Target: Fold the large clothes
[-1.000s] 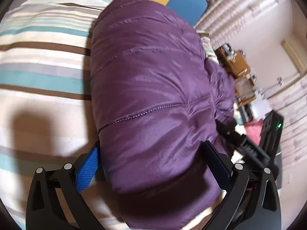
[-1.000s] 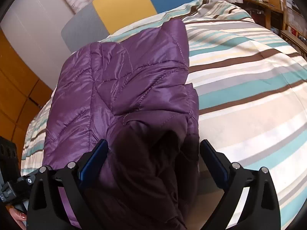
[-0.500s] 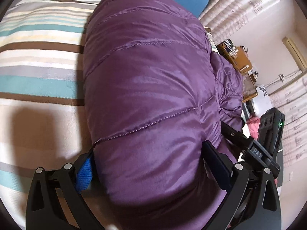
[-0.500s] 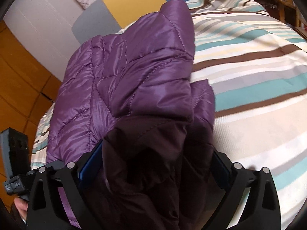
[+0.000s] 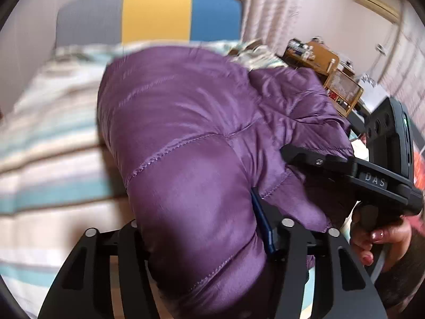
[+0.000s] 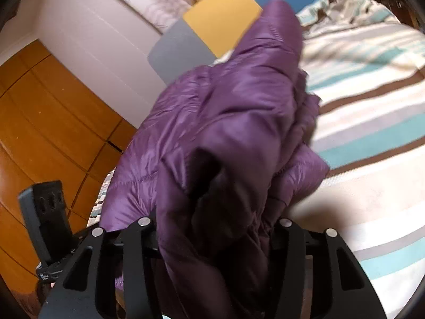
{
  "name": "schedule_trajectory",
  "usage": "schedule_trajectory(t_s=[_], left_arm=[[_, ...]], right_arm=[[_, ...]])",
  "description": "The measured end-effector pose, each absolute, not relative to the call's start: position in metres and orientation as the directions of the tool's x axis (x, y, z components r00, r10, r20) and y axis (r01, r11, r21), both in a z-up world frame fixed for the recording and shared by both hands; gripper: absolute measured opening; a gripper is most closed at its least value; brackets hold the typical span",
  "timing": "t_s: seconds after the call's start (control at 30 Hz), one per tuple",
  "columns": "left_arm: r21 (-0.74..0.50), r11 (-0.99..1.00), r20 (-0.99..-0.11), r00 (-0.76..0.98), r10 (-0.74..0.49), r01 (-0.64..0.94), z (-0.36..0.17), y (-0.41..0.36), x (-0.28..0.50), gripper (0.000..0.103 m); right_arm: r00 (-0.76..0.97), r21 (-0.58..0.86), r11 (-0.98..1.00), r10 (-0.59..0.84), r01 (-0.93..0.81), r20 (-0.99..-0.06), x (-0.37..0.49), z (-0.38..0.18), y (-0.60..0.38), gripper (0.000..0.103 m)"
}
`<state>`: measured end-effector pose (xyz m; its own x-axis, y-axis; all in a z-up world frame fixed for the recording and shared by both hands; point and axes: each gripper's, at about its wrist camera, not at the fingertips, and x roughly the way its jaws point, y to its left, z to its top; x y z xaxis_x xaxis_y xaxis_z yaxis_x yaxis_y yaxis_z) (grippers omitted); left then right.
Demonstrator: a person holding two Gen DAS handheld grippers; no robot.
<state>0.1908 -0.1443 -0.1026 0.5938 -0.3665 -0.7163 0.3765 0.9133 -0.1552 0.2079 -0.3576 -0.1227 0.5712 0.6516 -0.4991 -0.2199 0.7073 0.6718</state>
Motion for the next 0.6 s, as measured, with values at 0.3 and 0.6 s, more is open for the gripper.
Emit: schedule_trajectory(t_s=[0.3,0.6], left_arm=[[-0.108,0.929,-0.586,0.732,-0.347,0.354,-0.078,-0.103,0.162,0.05],[-0.092,0.969,-0.534,0.811,-0.241,0.227,-0.067,-0.017,0.167,0.05]], right_arm=[[0.605,0.624,0.704,0.67,-0.338,-0.429,0.192,-0.094,-0.314,0.048],[0.56,0.566,0.683,0.719,-0.462,-0.411,0.224,-0.08,-0.21,0.048]])
